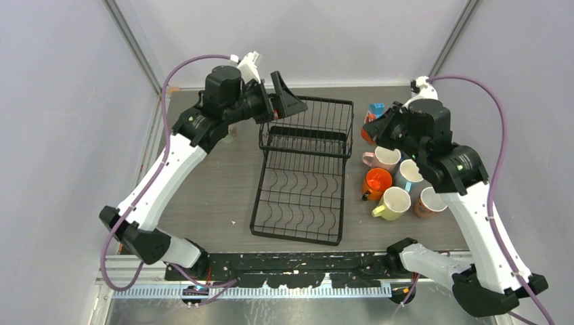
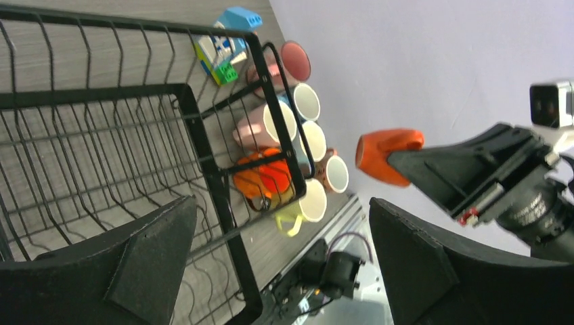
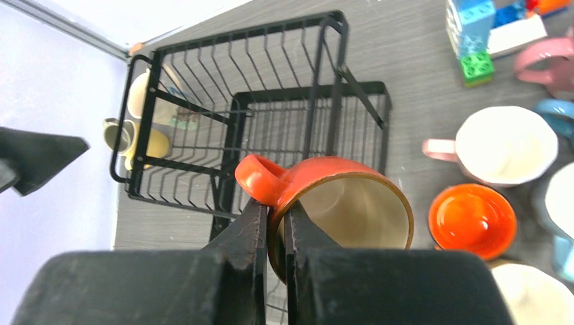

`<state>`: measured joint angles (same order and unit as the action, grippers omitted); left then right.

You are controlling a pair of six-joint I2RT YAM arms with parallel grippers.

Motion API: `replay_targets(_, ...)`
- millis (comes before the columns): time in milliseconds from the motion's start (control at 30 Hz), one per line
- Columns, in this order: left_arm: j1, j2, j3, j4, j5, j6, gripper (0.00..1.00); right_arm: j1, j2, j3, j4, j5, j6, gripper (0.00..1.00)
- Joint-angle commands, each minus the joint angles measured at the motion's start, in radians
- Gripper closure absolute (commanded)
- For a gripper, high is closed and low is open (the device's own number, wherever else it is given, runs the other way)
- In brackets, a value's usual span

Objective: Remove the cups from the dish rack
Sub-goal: Place the cup into the cup.

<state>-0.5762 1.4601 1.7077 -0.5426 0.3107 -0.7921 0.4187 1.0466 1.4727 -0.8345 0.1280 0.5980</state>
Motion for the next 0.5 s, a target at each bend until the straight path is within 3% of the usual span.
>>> replay_targets(0, -0.042, -0.098, -0.051, -0.041, 0.013, 0.112, 0.00, 0.001, -0.066, 0.040, -0.125, 0.087, 0.027, 0.99)
replay_targets(267, -0.169, -0.205, -0.154, -0.101, -0.030, 0.159, 0.00, 0.001, -0.154, -0.018, -0.295, 0.172, 0.083, 0.99)
replay_targets(467, -0.192, -0.285, -0.239, -0.122, -0.030, 0.156, 0.00, 0.001, -0.177, -0.073, -0.405, 0.231, 0.115, 0.99)
